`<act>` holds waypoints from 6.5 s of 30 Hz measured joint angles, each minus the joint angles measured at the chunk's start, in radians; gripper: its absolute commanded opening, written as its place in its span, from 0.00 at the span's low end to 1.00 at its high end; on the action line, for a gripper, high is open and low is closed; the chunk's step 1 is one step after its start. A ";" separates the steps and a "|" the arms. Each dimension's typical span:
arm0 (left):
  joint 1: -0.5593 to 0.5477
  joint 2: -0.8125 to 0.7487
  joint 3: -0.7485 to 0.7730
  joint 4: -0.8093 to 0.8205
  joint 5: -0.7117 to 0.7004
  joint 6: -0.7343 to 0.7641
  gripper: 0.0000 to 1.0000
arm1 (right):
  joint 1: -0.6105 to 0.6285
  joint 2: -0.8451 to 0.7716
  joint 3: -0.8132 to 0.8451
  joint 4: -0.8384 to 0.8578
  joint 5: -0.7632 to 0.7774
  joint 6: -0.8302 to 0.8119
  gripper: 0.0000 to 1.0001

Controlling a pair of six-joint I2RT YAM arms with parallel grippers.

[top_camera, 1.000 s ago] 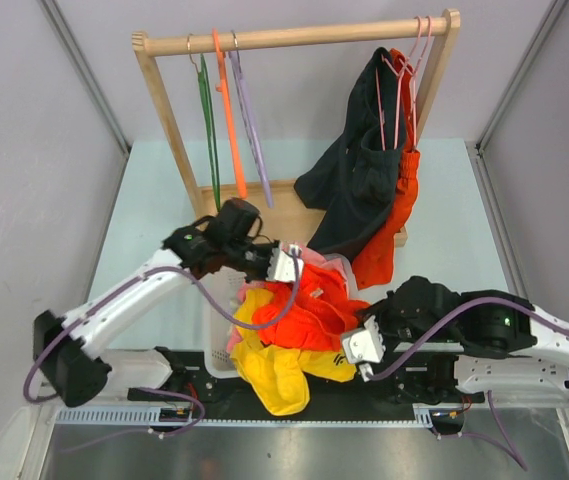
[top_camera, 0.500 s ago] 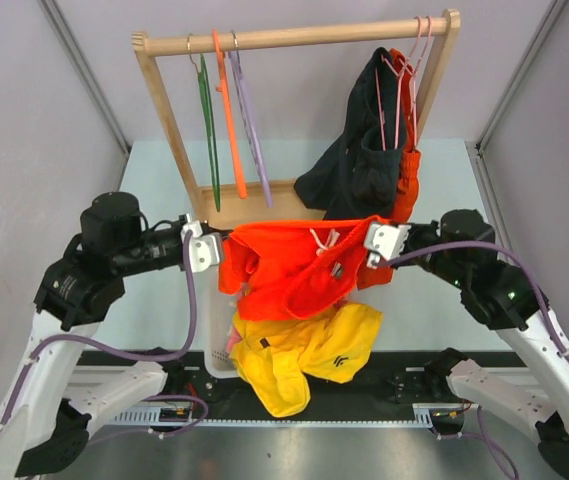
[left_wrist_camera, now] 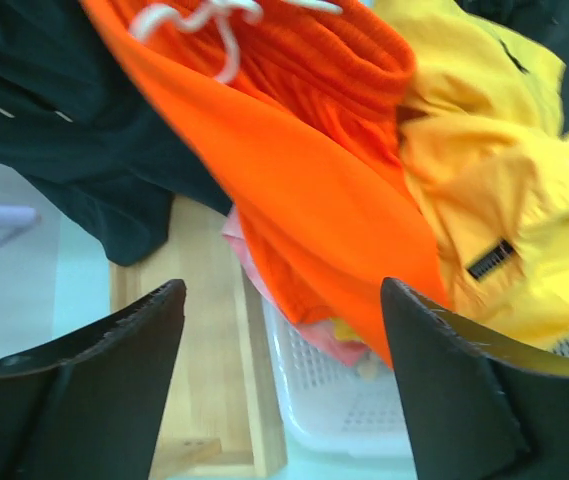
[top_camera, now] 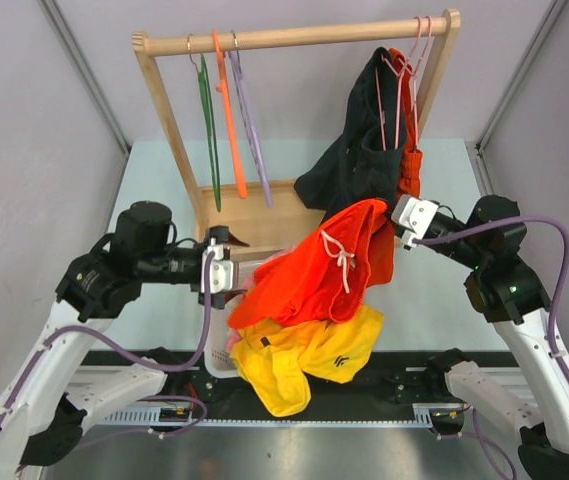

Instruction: Place the shorts on the hanger

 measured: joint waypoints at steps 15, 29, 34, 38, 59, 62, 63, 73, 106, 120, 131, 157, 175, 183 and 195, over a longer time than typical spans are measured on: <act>-0.172 0.103 0.107 0.206 0.036 0.223 0.66 | 0.104 0.077 -0.105 0.295 -0.495 0.237 0.00; -0.338 0.131 0.095 0.219 0.026 0.431 0.63 | 0.282 0.245 -0.105 0.311 -0.624 0.238 0.04; -0.372 0.127 0.072 0.223 0.008 0.465 0.64 | 0.319 0.296 -0.104 0.320 -0.639 0.229 0.04; -0.381 0.133 0.071 0.222 0.004 0.488 0.65 | 0.338 0.321 -0.097 0.321 -0.647 0.204 0.05; -0.415 0.172 0.037 0.099 -0.044 0.647 0.12 | 0.404 0.398 -0.047 0.284 -0.666 0.121 0.11; -0.419 0.163 0.024 0.103 -0.051 0.629 0.00 | 0.410 0.403 -0.047 0.258 -0.662 0.098 0.31; -0.420 0.161 0.021 0.105 -0.053 0.612 0.00 | 0.411 0.403 -0.047 0.252 -0.659 0.096 0.36; -0.312 0.086 -0.041 0.180 -0.150 0.162 0.00 | 0.262 0.259 -0.098 0.247 -0.488 0.200 0.77; 0.077 -0.133 -0.307 0.375 -0.409 -0.681 0.00 | 0.507 0.214 -0.327 -0.027 0.129 0.550 0.28; 0.145 -0.095 -0.091 0.307 -0.288 -0.614 0.00 | 0.319 0.132 -0.068 -0.182 0.254 0.318 0.00; 0.145 0.016 0.362 0.135 -0.087 -0.398 0.00 | 0.254 0.063 0.307 -0.249 0.194 0.063 0.00; 0.145 -0.220 -0.491 0.278 -0.250 -0.224 0.00 | 0.261 0.051 -0.273 -0.149 0.016 -0.130 0.00; 0.148 -0.228 -0.308 0.185 -0.185 -0.299 0.80 | 0.309 0.317 0.298 -0.339 -0.008 0.232 0.64; 0.256 -0.243 -0.219 0.322 -0.219 -0.578 0.97 | 0.332 0.547 0.716 -0.201 0.069 0.636 0.61; 0.482 -0.271 -0.182 0.455 -0.211 -0.853 1.00 | 0.533 0.956 1.226 -0.129 0.420 0.837 0.53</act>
